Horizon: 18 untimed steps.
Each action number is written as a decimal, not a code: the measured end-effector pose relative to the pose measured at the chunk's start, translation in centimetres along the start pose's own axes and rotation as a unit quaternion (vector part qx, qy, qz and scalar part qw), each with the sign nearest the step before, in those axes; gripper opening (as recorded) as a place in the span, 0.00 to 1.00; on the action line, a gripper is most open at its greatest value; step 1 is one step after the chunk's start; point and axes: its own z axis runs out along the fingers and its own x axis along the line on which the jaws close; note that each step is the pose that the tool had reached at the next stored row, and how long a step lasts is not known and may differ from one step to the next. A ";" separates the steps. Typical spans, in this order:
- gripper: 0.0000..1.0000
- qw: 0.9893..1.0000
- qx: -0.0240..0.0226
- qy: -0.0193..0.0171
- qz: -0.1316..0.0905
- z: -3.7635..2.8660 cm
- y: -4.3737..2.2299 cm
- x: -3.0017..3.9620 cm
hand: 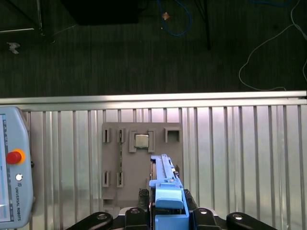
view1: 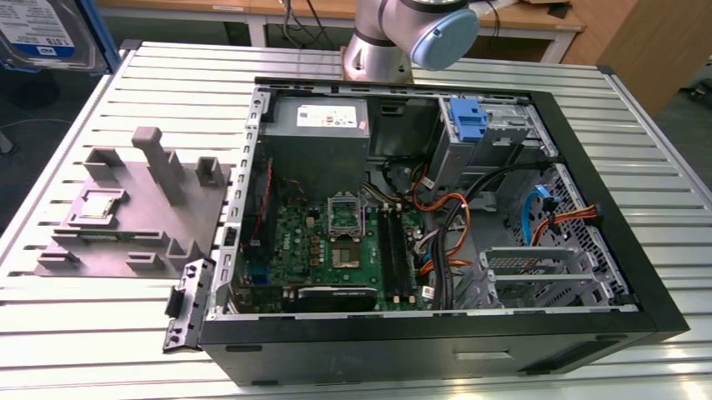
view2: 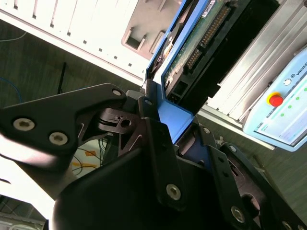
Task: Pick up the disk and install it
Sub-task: 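Pick up the disk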
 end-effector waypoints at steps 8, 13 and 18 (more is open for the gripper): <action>0.37 1.000 0.000 0.000 0.000 -0.01 -0.12 0.00; 0.37 1.000 0.000 0.000 0.000 -0.01 -0.14 0.18; 0.37 1.000 0.000 0.000 0.000 -0.01 -0.15 0.31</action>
